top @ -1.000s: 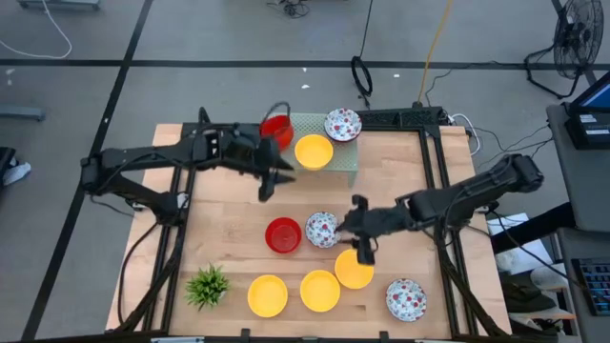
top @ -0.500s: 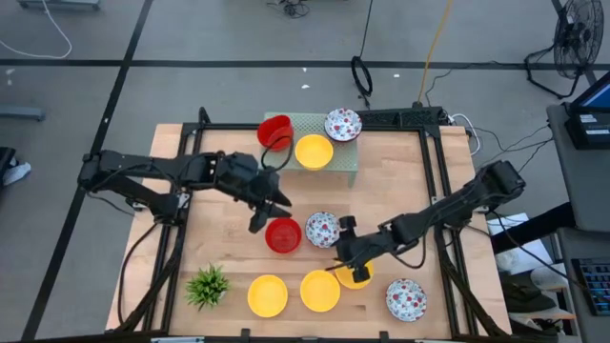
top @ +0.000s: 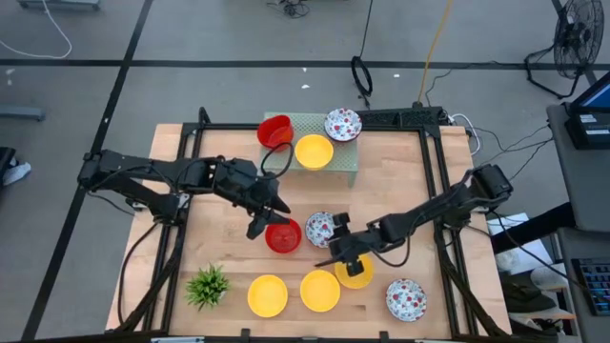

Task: Pick & Place Mini bowls
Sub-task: Stack the red patterned bowl on top of the red patterned bowls on the shelf

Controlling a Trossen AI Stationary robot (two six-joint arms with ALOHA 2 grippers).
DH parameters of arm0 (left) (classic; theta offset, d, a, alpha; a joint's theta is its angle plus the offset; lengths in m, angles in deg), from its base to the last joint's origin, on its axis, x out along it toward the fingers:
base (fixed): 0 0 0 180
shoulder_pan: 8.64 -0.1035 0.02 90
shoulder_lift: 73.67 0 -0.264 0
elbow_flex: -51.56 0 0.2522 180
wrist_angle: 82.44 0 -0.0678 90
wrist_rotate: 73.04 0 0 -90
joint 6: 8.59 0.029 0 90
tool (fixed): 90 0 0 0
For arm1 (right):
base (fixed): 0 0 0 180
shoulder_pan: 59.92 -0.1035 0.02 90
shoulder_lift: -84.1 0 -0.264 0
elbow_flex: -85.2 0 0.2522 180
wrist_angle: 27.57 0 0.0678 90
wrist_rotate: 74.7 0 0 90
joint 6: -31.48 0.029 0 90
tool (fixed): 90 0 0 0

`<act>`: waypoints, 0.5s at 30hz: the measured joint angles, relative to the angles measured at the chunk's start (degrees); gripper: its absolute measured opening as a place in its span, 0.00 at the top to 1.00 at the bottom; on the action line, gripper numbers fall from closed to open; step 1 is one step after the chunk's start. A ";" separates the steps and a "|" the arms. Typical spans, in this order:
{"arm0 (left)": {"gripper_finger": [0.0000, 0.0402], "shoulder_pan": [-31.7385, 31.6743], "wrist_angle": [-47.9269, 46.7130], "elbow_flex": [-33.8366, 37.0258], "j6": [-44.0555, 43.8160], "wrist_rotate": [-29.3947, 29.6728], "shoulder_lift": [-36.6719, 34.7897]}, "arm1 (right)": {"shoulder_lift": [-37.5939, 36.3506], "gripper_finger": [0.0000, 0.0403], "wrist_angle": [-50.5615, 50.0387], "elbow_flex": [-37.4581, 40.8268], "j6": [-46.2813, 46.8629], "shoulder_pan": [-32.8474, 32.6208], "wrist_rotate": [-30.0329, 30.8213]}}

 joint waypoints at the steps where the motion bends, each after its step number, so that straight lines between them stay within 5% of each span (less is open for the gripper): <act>1: 0.62 0.00 0.01 0.00 -0.02 -0.02 0.00 | 0.44 0.59 0.22 0.00 0.02 0.34 0.00; 10: 0.62 0.00 0.00 0.00 -0.02 0.00 0.00 | 2.27 0.59 0.48 -0.09 0.11 1.87 1.17; 15: 0.62 -0.04 0.00 0.00 -0.02 0.00 0.00 | 2.23 0.69 0.54 -0.09 0.03 2.03 1.25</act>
